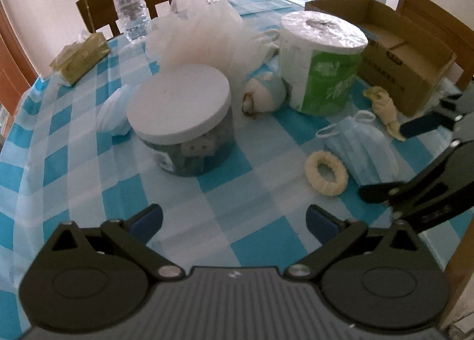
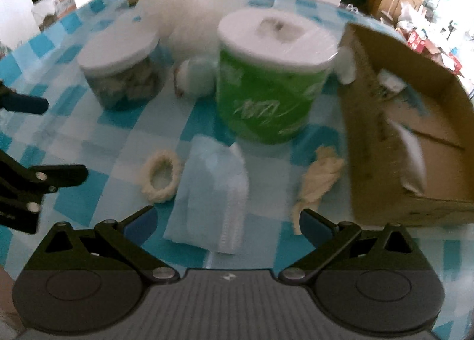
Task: Organize soft objects
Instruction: 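Grasp the cream hair tie with left tool while right tool grasps the blue mask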
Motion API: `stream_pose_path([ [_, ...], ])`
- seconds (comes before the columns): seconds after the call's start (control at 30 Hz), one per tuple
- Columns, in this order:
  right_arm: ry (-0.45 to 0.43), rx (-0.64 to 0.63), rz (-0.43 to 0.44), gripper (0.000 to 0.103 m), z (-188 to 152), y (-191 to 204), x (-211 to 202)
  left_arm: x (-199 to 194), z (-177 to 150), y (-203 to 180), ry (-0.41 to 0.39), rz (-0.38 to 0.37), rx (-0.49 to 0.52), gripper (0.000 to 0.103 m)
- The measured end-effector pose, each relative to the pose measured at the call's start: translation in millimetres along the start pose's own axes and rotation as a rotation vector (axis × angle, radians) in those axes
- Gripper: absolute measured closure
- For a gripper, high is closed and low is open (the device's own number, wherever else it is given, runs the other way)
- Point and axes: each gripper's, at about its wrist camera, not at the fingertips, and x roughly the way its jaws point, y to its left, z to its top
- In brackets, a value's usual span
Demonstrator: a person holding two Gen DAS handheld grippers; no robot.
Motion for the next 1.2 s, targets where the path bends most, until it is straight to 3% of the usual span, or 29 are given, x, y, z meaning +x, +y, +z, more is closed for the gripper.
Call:
stream_pose_path([
  [0.3, 0.02, 0.001, -0.021, 0.0, -4.7, 10.2, 24.0, 12.0, -7.3, -2.9, 0.047, -0.079, 0.025, 0.001],
  [0.47, 0.023, 0.048, -0.019, 0.0, -12.0, -8.9, 20.0, 19.9, -3.8, -15.7, 0.038, -0.112, 0.097, 0.001],
  [0.8, 0.015, -0.015, 0.016, 0.0, -22.1, -21.4, 16.8, 38.4, 13.7, -44.8, -0.006, -0.195, 0.277, 0.001],
  [0.9, 0.0, -0.032, 0.026, 0.0, -25.9, -23.8, 14.7, 43.8, 17.4, -46.4, 0.0, -0.254, 0.3, 0.001],
  [1.0, -0.006, -0.043, 0.033, 0.0, -28.7, -26.2, 13.1, 44.1, 18.3, -49.0, -0.025, -0.296, 0.353, 0.005],
  [1.07, -0.007, -0.049, 0.036, 0.0, -29.1, -26.9, 12.5, 44.7, 19.6, -50.3, -0.03, -0.33, 0.4, 0.012],
  [1.1, -0.009, -0.053, 0.038, 0.0, -29.8, -27.3, 12.2, 44.5, 19.6, -51.3, -0.032, -0.336, 0.421, 0.022],
  [1.2, -0.01, -0.065, 0.046, 0.0, -30.0, -28.5, 12.3, 45.3, 20.8, -50.5, -0.036, -0.358, 0.452, 0.026],
])
